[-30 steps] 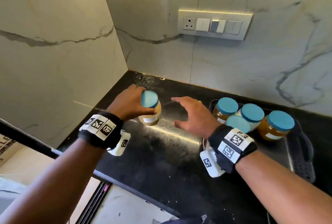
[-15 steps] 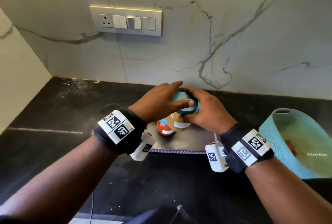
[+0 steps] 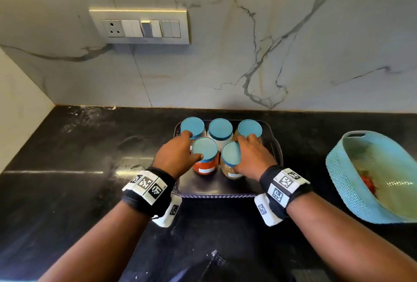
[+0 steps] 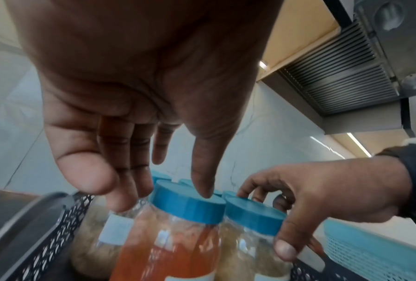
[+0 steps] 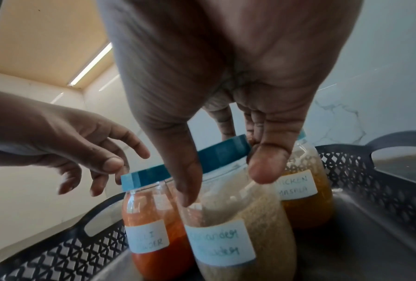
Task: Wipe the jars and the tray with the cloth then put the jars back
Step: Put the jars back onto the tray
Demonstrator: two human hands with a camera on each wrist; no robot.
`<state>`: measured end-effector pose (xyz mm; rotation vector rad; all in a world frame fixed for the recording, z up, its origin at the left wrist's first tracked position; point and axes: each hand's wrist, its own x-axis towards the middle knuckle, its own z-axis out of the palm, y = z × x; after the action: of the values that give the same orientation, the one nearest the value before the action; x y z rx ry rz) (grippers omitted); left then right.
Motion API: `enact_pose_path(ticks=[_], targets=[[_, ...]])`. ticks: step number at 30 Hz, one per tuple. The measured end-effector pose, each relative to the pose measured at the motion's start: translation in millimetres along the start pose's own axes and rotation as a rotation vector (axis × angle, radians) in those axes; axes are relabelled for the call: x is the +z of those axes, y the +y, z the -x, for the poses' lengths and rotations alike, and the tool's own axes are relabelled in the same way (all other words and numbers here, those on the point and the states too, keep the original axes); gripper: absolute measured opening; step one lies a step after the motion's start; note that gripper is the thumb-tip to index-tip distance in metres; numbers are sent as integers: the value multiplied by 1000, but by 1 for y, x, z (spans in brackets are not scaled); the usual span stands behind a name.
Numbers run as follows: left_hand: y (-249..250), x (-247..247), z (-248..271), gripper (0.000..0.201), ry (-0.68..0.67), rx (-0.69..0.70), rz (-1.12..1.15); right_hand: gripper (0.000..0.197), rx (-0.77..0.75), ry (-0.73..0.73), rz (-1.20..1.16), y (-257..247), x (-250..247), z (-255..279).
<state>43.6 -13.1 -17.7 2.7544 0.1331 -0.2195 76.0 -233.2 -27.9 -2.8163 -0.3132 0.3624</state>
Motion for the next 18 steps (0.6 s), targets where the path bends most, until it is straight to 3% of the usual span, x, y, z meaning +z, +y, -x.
enact_pose_path(ticks=[9, 14, 18], targets=[[9, 17, 2, 69, -54, 33, -76, 81, 27, 42, 73, 0, 2, -4], [7, 11, 4, 87, -91, 60, -36, 89, 40, 35, 39, 5, 2, 4], [-4, 8, 7, 96, -79, 41, -18, 77, 61, 120, -51, 17, -11, 17]])
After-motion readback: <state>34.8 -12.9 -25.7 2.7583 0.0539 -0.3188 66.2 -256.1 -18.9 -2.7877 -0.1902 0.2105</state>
